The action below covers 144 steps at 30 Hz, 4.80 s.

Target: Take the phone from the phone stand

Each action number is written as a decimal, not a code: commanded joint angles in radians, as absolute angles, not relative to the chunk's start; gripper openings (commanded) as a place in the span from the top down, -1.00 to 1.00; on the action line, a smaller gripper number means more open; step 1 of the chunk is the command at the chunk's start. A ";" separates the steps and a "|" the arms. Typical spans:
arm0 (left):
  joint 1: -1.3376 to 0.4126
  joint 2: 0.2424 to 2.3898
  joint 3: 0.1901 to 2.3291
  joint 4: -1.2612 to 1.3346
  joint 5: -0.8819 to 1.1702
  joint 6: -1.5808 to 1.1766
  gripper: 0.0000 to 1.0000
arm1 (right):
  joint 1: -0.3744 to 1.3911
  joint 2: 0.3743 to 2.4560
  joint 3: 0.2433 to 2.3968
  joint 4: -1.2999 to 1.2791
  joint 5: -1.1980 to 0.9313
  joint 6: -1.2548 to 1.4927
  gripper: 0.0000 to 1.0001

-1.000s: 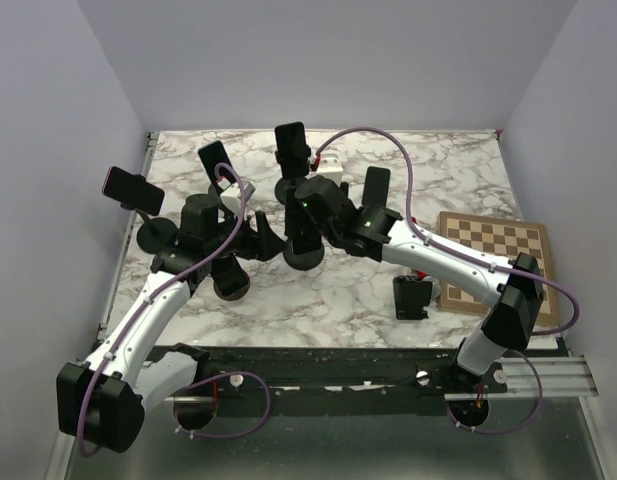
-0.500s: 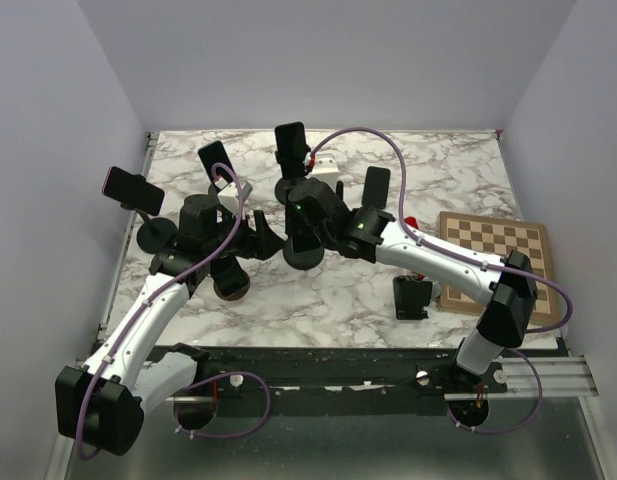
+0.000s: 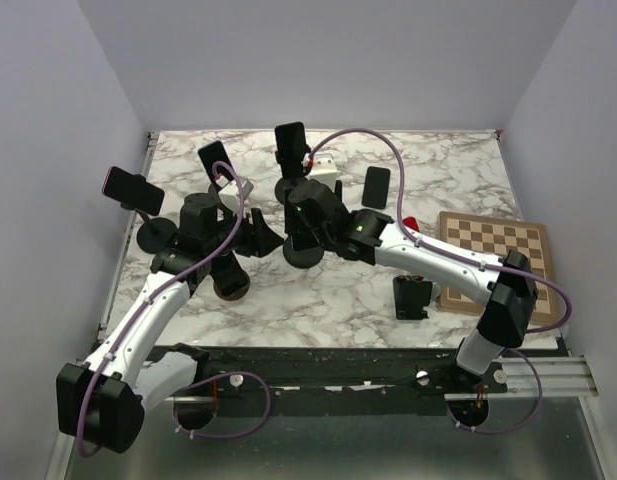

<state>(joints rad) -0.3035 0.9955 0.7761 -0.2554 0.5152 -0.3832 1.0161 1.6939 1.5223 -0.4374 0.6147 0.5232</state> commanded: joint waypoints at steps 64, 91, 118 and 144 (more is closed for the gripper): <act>-0.471 1.296 0.844 0.065 0.476 -0.238 0.19 | 0.804 1.667 1.473 -0.385 0.157 0.337 0.99; -0.424 1.344 0.864 0.043 0.742 -0.105 1.00 | 0.629 1.550 1.256 -0.224 -0.364 -0.058 0.99; -0.468 1.315 0.851 0.119 0.451 -0.290 -0.01 | 0.652 1.564 1.302 -0.190 -0.133 0.239 0.99; -0.393 1.388 0.904 0.149 0.674 -0.245 1.00 | 0.664 1.572 1.319 -0.209 -0.307 0.100 0.99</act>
<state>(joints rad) -0.4305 1.3792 0.9184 0.1047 0.5800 -0.2901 0.6571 1.5692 1.3083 -0.1688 -0.1619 0.1864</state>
